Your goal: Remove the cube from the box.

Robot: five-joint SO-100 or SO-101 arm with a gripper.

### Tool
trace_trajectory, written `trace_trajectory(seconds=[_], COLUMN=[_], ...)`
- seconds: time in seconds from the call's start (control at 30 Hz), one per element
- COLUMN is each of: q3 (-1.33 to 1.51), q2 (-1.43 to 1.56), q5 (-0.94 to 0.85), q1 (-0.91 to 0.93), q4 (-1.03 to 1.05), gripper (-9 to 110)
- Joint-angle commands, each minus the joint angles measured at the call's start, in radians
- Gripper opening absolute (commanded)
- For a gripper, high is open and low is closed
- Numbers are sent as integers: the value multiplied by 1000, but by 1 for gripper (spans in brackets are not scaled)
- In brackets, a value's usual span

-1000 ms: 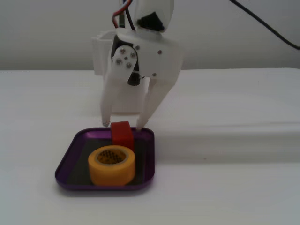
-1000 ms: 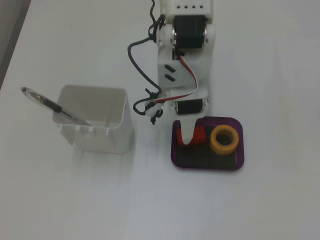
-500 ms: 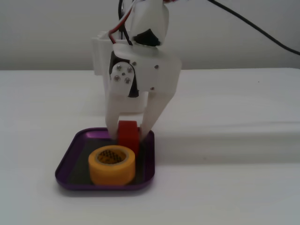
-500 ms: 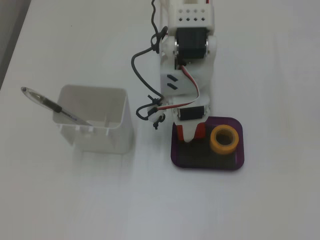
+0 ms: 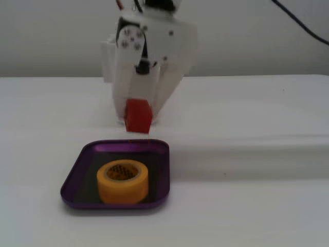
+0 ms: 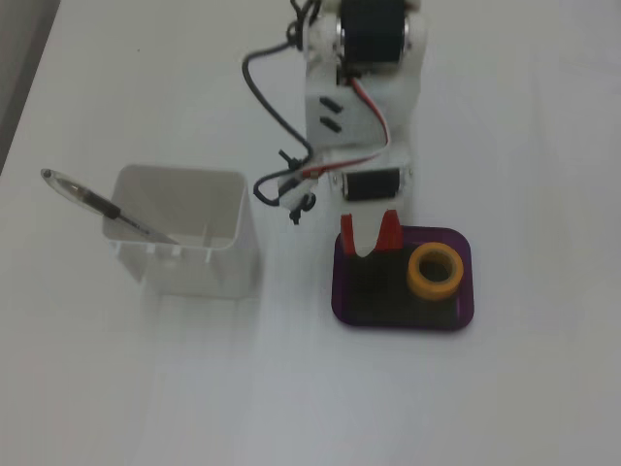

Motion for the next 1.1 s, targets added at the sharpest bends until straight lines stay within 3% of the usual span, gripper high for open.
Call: trace_trajectory(seconds=[0.0,0.17,0.4,0.53,0.77,1.07], q3=[-126,-92,235,531,1108,1365], q2=[196,311,494,629,841,848], q5=[11,144,250,244,239,195], q1=[-9,-3,-9,-9,-6,9], q4=[120,242,245,110,-298,-563], gripper=[-1,-1,-1,-1,-1,-1])
